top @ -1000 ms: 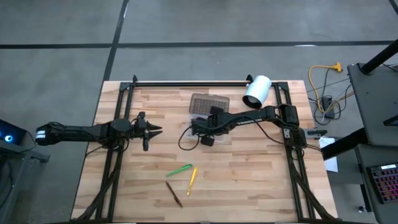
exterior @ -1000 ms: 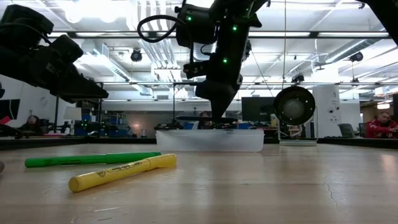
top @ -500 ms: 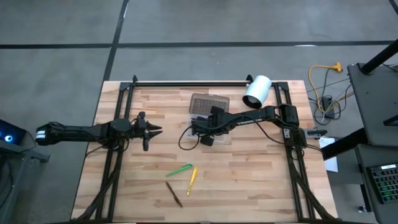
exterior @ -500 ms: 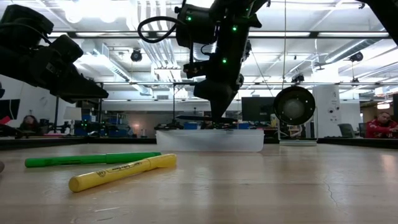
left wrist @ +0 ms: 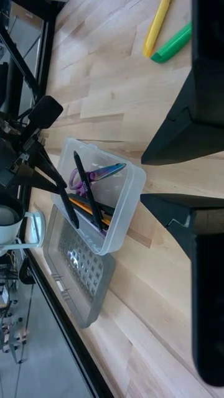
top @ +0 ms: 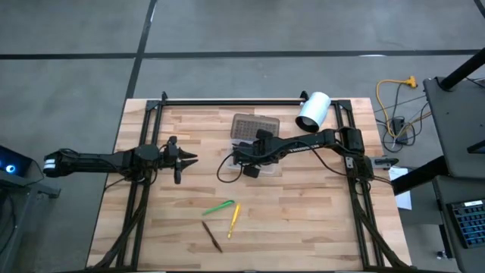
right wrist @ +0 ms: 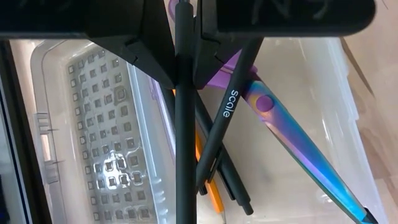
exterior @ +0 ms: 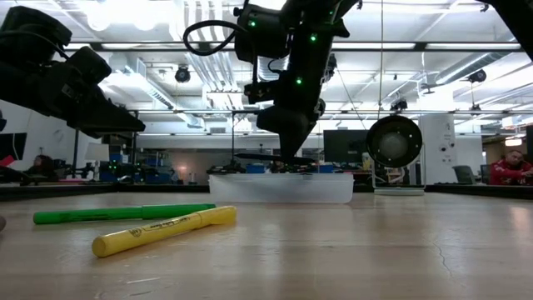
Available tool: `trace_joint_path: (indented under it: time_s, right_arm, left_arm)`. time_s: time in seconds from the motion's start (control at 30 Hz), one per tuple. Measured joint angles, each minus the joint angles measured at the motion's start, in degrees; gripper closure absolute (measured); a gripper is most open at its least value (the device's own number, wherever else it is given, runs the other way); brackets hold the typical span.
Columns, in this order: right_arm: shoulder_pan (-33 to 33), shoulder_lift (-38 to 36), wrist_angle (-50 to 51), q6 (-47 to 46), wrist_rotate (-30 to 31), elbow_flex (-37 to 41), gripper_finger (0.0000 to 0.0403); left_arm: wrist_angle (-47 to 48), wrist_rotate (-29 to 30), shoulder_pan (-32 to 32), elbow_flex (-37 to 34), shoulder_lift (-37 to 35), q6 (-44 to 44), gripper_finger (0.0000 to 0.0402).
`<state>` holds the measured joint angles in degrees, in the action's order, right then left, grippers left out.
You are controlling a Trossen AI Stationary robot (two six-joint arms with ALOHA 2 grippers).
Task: Pick & place school supplies into a supply box
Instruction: Put the black pen into the supply box, then put the yellow pen into the supply box
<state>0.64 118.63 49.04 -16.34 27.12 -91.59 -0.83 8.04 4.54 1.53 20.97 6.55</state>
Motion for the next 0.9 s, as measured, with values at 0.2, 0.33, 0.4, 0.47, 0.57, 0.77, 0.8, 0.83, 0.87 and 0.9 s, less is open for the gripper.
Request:
trace_joint_path:
  time_s: [0.2, 0.33, 0.4, 0.47, 0.57, 0.77, 0.8, 0.83, 0.87, 0.9]
  right_arm:
    - [0.00, 0.00, -0.11, 0.02, -0.01, 0.00, 0.0364]
    - [0.00, 0.00, -0.11, 0.02, -0.01, 0.00, 0.0364]
    - [0.00, 0.00, -0.12, 0.02, -0.01, 0.02, 0.0361]
    - [0.00, 0.00, -0.16, 0.07, 0.06, 0.12, 0.0353]
    - [-0.04, 0.00, -0.21, 0.25, 0.91, 0.33, 0.0335]
    - [-0.04, 0.00, -0.30, 0.30, 1.39, 0.44, 0.0297]
    - [-0.03, 0.00, -0.37, 0.32, 1.39, 0.44, 0.0293]
    - [-0.02, 0.00, -0.38, 0.43, 1.39, 0.44, 0.0289]
    - [-0.07, 0.00, -0.37, 0.47, 1.39, 0.44, 0.0285]
    - [-0.12, 0.00, -0.39, 0.48, 1.41, 0.44, 0.0283]
  left_arm:
    - [-0.01, 0.02, 0.00, 0.01, 0.00, 0.00, 0.0332]
    - [-0.01, 0.00, 0.00, -0.01, 0.00, 0.00, 0.0332]
    - [0.00, 0.01, -0.01, 0.01, 0.01, 0.00, 0.0332]
    - [0.01, 0.02, -0.02, 0.01, 0.00, 0.00, 0.0332]
    - [0.01, 0.00, 0.00, 0.01, 0.00, 0.00, 0.0332]
    - [0.01, 0.02, 0.00, 0.01, 0.02, 0.00, 0.0332]
    - [0.01, 0.02, 0.00, 0.00, 0.02, 0.00, 0.0332]
    - [0.00, 0.00, -0.01, 0.00, 0.02, 0.00, 0.0332]
    - [0.01, 0.00, -0.02, 0.00, 0.02, 0.00, 0.0332]
    - [0.01, 0.00, -0.01, 0.00, 0.02, -0.01, 0.0332]
